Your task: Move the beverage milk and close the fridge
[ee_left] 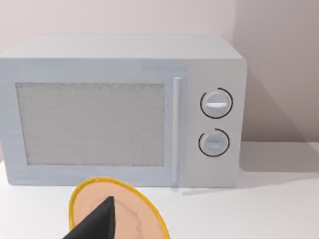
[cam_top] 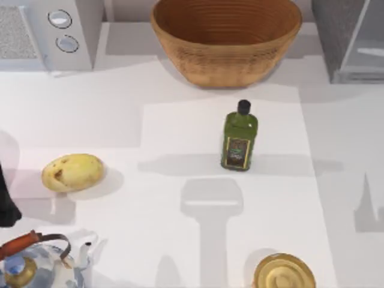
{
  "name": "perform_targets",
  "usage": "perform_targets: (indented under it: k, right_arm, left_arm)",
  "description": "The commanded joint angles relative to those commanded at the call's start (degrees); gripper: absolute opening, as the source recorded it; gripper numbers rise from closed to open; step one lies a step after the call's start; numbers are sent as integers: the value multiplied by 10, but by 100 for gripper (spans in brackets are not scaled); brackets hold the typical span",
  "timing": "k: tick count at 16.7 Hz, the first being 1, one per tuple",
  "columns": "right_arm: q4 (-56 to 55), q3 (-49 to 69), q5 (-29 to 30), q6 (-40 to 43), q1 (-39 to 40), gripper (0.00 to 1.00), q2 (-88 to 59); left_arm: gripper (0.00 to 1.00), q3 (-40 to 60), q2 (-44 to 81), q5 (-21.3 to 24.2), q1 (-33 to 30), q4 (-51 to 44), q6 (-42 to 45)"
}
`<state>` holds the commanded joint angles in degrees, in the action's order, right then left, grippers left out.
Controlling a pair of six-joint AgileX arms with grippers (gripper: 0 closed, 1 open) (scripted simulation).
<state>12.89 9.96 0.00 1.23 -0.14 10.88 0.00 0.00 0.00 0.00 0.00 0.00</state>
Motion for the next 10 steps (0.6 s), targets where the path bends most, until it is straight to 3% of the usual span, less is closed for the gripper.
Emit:
perform_targets:
  k: [10]
  right_arm:
    - [544,237,-3,15,6,100,293]
  left_arm:
    - [100,0,0,0,0,0,0]
